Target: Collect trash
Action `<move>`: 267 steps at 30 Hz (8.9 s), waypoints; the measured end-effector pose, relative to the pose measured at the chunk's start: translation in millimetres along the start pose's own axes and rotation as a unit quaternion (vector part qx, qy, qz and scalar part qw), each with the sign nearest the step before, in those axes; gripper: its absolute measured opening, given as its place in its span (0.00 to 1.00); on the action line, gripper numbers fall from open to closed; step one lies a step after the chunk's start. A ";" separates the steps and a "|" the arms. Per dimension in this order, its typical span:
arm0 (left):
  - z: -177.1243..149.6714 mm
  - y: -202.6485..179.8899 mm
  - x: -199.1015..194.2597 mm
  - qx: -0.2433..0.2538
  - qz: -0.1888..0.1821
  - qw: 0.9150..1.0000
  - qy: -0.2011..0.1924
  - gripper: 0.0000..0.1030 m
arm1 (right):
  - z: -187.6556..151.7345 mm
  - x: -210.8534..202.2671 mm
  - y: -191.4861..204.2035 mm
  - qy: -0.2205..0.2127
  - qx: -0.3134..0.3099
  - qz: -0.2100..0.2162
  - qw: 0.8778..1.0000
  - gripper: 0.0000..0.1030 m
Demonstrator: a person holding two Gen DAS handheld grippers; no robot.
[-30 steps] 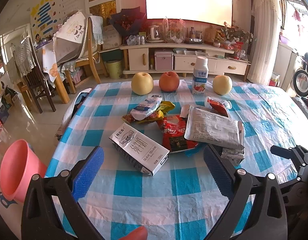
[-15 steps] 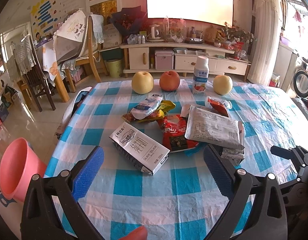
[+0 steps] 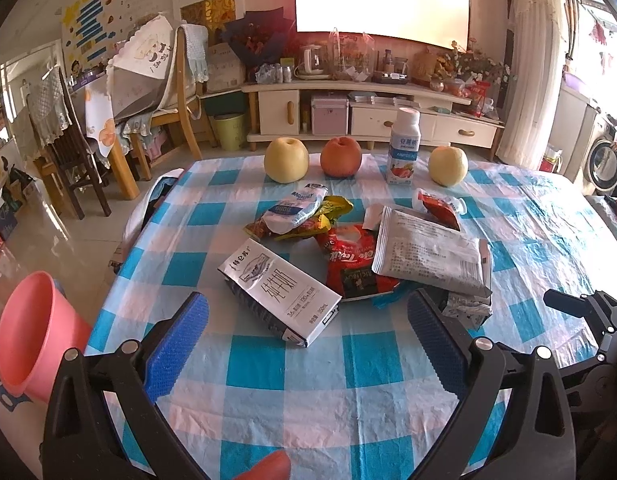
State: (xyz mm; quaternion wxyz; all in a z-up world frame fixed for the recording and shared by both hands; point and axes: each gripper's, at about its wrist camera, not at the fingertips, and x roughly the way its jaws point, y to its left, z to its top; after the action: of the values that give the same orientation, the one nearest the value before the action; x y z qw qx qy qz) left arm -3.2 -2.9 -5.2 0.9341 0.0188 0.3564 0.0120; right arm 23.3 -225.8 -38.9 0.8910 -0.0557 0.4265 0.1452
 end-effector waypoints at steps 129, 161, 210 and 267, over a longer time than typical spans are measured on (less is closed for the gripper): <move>-5.2 75.6 83.7 -0.017 -0.010 0.999 0.045 0.37 | 97.4 8.5 50.0 -0.050 -0.169 0.145 0.974 0.70; -1.5 97.2 92.5 -0.073 -0.011 0.997 0.024 0.91 | 81.1 34.8 26.7 -0.054 -0.136 0.182 0.972 0.70; -5.4 335.6 -71.3 -0.154 0.136 0.978 -0.039 0.63 | 162.1 -15.6 349.0 -0.098 -0.288 0.334 0.892 0.70; 50.8 97.5 86.3 -0.080 -0.066 0.995 -0.005 0.92 | 29.4 -3.5 -7.0 -0.107 -0.011 0.036 0.994 0.91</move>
State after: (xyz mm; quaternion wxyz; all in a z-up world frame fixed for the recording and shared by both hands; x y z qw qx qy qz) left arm 94.1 96.2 -20.5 0.9329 -0.0796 0.3505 -0.0215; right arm 45.2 -226.7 -17.8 0.9250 -0.0342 0.3289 0.1873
